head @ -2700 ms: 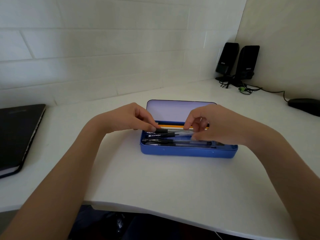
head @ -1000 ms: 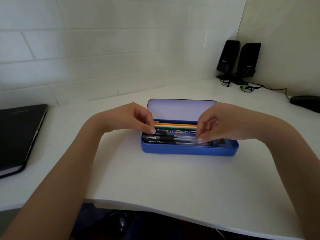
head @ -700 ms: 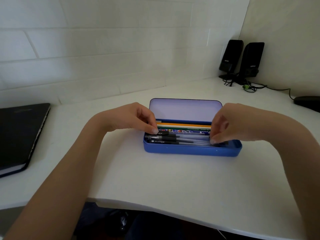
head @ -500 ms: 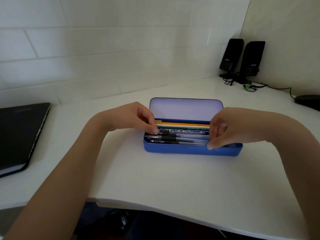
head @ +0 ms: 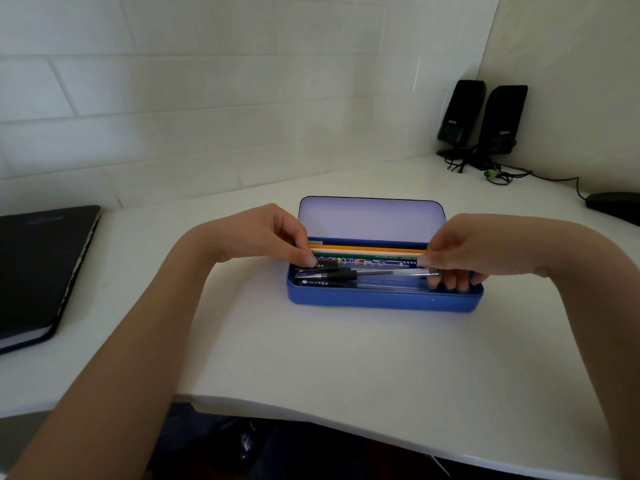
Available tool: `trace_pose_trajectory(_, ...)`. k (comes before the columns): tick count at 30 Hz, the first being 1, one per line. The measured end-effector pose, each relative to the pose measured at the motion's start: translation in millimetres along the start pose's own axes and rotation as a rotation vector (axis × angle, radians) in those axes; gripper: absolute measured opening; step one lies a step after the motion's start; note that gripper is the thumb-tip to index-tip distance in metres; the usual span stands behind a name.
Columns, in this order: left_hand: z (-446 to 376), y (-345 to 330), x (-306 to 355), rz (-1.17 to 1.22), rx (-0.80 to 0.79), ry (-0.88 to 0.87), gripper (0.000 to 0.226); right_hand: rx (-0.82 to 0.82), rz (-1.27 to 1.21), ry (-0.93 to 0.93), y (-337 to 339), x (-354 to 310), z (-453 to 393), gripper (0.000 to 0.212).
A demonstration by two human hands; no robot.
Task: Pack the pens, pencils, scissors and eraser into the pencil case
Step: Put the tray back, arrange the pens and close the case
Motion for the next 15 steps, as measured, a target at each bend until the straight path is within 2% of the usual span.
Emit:
trace_pose_trajectory(3,-1,1,0,0.004,-0.001,-0.006,0.016,0.043,-0.032,0.033,6,-3,-1,0.033)
trace_pose_trajectory(9,-1,0,-1,-0.005,0.002,-0.006,0.006,-0.015,0.001,0.094,-1,-8,2,0.016)
trace_pose_trajectory(15,-2,0,-1,-0.008,-0.005,-0.026,0.019,0.071,0.052,0.106,2,-11,-4,0.009)
Point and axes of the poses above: each hand's wrist, its own z-axis away from the middle knuckle, its own y-axis out of the back of the hand, x = y × z, the point moved 10 cm from there along -z, towards the middle knuckle, and after that the axes turned 5 degrees about -x, right-handed, at the moved point
